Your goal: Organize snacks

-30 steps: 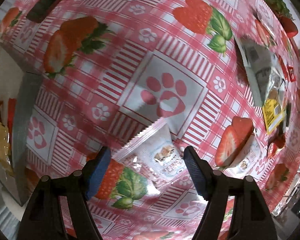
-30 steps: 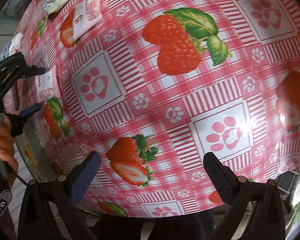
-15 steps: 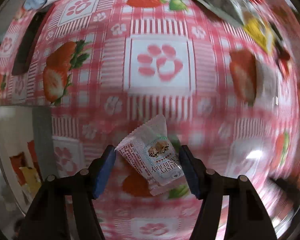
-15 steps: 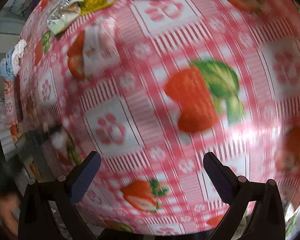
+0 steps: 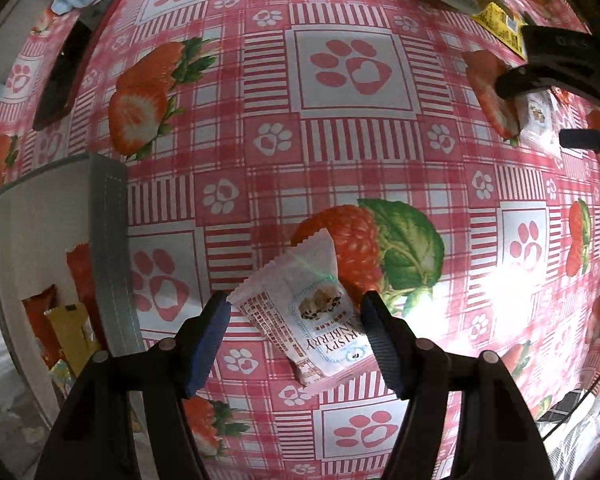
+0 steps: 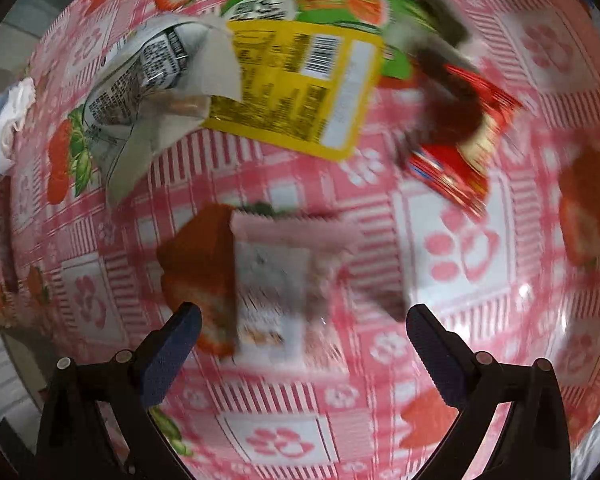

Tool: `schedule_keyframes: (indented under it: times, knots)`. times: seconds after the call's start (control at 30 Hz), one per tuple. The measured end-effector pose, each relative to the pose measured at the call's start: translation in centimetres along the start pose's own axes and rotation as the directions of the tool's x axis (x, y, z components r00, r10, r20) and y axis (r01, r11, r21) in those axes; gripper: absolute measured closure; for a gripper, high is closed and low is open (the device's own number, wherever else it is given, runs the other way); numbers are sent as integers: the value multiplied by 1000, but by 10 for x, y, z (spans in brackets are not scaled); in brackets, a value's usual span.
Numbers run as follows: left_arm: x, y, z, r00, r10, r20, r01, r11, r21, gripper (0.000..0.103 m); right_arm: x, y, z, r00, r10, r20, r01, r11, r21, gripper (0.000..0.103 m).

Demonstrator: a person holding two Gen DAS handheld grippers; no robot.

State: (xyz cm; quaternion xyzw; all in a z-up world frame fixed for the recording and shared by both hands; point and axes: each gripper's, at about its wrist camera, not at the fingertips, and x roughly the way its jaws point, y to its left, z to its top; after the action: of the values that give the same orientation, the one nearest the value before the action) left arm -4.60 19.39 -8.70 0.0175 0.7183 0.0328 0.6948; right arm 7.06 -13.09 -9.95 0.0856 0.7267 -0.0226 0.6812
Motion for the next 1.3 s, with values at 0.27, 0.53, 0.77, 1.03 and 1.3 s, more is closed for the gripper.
schedule_keyframes:
  times: [0.27,0.53,0.77,1.03,1.3]
  knots:
    - [0,1,2,1000,-13,2,13,1000,15,30,-5,22,-9,996,-79,37,82,993,-83,30]
    - [4,-4,-8,1000,-16,9,15,998,56,31,-10,31,-66,999,-37,32,42,986,-160,55]
    - [13,-1,-59,1000,-15,-26,18,993,113,32,0,28,-156,999,-22,-46,10,973,-229,55]
    - [19,5,-98,999,-9,-31,14,987,158,31,9,19,-234,995,-64,-80,43,968,-247,55]
    - [15,6,-97,1000,-11,-24,15,987,158,31,14,42,-260,991,-116,-72,92,959,-269,55]
